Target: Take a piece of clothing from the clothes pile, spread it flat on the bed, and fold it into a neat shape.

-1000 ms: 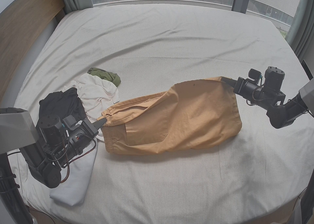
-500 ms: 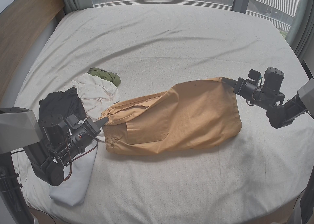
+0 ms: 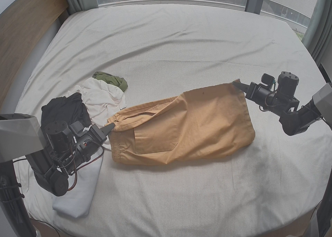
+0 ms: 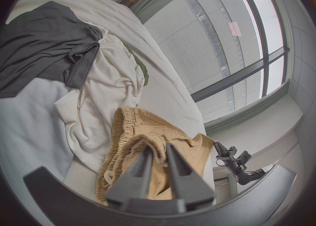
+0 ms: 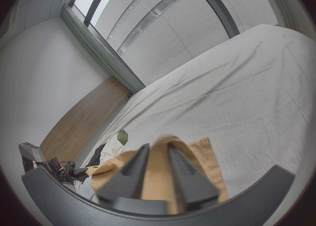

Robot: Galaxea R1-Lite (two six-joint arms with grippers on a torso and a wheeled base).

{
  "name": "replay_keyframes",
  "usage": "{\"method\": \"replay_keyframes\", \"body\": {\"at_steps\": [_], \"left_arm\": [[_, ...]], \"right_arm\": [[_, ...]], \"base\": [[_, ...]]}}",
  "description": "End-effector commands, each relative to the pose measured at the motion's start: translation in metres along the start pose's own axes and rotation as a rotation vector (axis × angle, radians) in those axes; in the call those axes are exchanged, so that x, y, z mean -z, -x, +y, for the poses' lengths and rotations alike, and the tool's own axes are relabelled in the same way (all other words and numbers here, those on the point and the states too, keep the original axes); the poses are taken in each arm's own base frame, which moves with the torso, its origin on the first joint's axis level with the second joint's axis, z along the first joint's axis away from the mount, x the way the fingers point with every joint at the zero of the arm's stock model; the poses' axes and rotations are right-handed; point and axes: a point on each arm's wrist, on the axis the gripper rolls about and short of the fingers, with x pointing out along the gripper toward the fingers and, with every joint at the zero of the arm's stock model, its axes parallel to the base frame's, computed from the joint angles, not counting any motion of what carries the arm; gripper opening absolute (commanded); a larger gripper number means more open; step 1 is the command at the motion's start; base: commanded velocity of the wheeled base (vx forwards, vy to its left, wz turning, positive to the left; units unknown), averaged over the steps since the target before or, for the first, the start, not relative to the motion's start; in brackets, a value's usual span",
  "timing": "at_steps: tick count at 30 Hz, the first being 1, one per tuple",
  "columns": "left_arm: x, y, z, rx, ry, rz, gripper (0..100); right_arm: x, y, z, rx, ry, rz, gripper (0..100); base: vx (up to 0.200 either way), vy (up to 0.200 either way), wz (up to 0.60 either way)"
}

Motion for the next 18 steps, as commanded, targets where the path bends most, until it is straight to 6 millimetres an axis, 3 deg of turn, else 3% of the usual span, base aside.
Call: {"method": "replay_keyframes", "body": {"at_steps": [1, 11, 13, 14, 18], "left_arm": [[-0.004, -0.002, 0.001, 0.002, -0.004, -0.017, 100], [-0.012, -0.003, -0.002, -0.017, -0.011, -0.087, 100], [-0.013, 0.000, -0.009, -0.003, -0.014, -0.092, 100], [-0.013, 0.000, -0.009, -0.003, -0.014, -0.092, 100], [-0.012, 0.019, -0.033, 0.057, -0.021, -0.069, 100]], "right_arm": [[0.004, -0.008, -0.004, 0.012, 0.003, -0.010, 100], [0.000, 0.015, 0.013, 0.007, 0.018, -0.031, 100], [0.003, 0.034, 0.020, 0.025, 0.001, -0.008, 100], [0.003, 0.034, 0.020, 0.025, 0.001, -0.008, 100], [0.016, 0.076, 0.040, 0.053, -0.044, 0.053, 100]], "base": [[0.000, 0.000, 0.00], [0.000, 0.000, 0.00], [0.000, 0.000, 0.00], [0.000, 0.000, 0.00], [0.000, 0.000, 0.00]]}}
